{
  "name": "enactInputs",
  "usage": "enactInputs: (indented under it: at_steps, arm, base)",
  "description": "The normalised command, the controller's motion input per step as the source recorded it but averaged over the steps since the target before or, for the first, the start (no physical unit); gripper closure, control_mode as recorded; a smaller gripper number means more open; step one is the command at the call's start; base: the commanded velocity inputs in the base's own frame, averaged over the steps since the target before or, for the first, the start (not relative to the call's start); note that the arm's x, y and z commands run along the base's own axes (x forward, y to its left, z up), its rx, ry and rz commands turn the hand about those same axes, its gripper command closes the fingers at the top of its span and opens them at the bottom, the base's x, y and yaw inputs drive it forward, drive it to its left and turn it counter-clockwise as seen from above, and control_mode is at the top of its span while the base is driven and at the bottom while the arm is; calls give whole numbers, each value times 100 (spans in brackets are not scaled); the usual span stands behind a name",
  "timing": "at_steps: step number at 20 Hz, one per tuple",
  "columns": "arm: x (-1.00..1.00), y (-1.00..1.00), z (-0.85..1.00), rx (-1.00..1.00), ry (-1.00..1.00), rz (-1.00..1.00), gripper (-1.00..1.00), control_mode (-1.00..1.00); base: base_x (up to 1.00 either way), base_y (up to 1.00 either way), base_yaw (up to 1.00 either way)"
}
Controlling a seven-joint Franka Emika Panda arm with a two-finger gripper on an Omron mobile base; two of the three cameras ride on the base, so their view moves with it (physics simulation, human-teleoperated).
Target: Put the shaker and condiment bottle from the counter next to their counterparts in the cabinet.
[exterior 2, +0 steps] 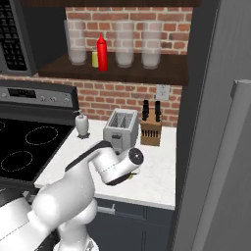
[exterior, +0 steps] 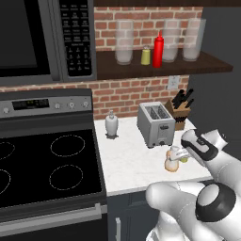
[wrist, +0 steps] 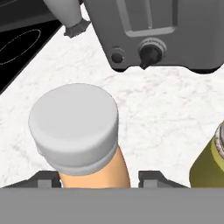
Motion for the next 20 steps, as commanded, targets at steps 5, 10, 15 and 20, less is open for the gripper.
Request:
enactInputs:
  at_steps: [5,10,15,20]
  arm:
    - [0,17,0,-2,3,0,100,-100]
    - [-8,29,75,-19,-18,0,100,-100]
    - [-27,31,100,-25,-40,5,100,-100]
    - [-45,3,97,-10,-40,0,100,-100]
  base:
    - [0,0,0]
    - [0,0,0]
    - [0,0,0]
    - [0,0,0]
